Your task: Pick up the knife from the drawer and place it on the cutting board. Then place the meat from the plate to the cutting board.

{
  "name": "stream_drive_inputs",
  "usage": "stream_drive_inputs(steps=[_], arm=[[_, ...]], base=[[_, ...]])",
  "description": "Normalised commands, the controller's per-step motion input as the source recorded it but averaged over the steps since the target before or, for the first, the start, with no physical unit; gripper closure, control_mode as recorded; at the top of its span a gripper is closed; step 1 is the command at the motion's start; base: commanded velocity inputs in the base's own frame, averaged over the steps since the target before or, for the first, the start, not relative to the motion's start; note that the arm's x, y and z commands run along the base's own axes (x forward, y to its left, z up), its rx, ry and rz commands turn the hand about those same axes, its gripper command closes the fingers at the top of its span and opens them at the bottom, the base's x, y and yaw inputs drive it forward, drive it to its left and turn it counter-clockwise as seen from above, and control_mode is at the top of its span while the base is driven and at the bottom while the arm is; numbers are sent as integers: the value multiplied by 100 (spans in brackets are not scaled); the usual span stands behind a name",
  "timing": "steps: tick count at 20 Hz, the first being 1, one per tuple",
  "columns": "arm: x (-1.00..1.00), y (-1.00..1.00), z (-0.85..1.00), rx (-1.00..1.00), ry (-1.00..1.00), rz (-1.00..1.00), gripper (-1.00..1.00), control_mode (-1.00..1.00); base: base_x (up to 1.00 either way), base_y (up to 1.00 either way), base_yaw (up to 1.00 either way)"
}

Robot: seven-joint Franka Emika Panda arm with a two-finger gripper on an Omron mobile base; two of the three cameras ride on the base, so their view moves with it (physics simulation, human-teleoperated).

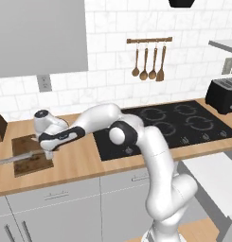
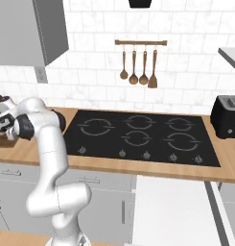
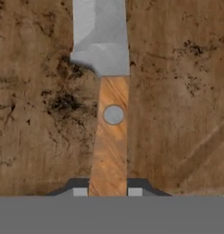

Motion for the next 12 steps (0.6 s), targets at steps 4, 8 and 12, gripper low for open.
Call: stream_drive_inputs(steps=[4, 8, 12], arm=[[16, 14, -39, -1, 0, 0, 100, -100], [19, 48, -22, -3, 0, 0, 100, -100], [-8, 9, -25, 0, -4, 0, -100, -100]], base=[[0, 0, 0], [0, 0, 0], [0, 0, 0]])
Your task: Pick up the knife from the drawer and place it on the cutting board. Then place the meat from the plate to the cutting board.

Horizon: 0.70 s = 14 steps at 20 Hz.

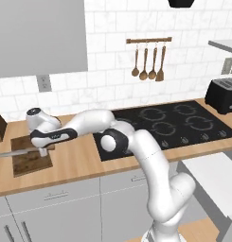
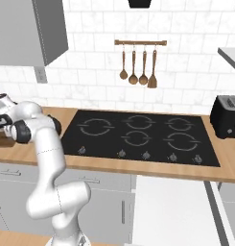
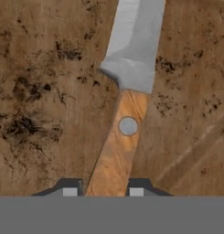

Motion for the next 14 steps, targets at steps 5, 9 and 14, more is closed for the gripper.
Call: stream_drive_inputs(steps=[5, 9, 14], arm=[[-43, 0, -1, 0, -11, 0, -100, -100], [-53, -3, 8, 0, -19, 0, -100, -100], [-81, -31, 54, 0, -23, 0, -100, -100]], base=[[0, 0, 0], [0, 0, 0], [0, 0, 0]])
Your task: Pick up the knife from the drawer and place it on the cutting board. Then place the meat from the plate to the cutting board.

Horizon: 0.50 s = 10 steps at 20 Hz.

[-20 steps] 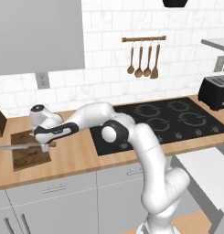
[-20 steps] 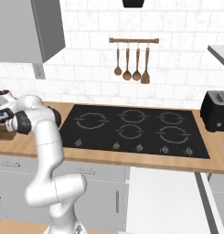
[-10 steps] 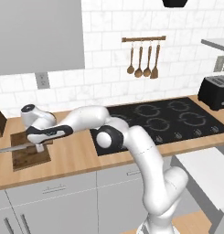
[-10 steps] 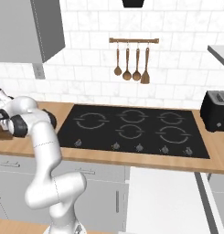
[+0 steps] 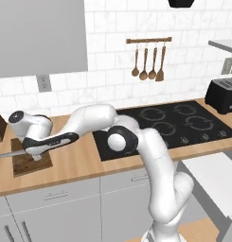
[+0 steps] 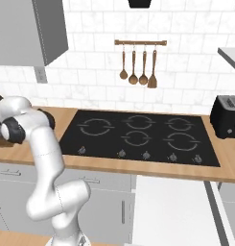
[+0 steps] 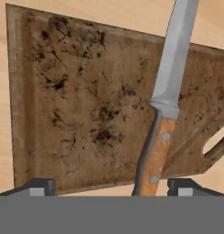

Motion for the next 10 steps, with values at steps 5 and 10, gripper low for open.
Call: stream_drive_inputs(steps=[5, 10], arm=[[-97, -63, 57, 4, -13, -6, -100, -100], [-91, -97, 21, 11, -5, -23, -100, -100]], base=[[0, 0, 0], [0, 0, 0]])
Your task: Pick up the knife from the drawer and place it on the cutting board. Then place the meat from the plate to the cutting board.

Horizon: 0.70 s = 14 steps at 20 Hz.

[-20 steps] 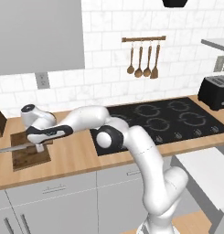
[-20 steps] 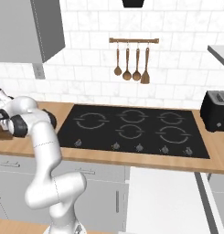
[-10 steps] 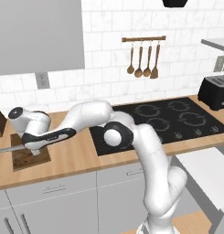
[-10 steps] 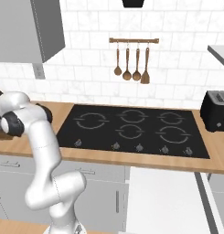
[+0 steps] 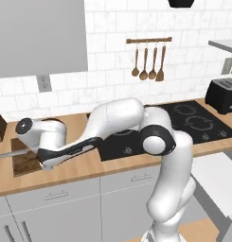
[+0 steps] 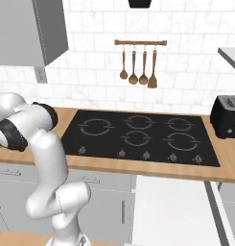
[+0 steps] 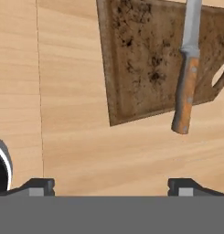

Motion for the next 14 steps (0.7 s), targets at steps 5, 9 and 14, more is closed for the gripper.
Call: stream_drive_inputs(steps=[5, 9, 14], arm=[[-84, -100, 17, 15, -2, -26, -100, -100], [-57, -100, 35, 14, 0, -27, -100, -100], [-20, -100, 48, 18, 0, -24, -100, -100]], base=[[0, 0, 0], [0, 0, 0], [0, 0, 0]])
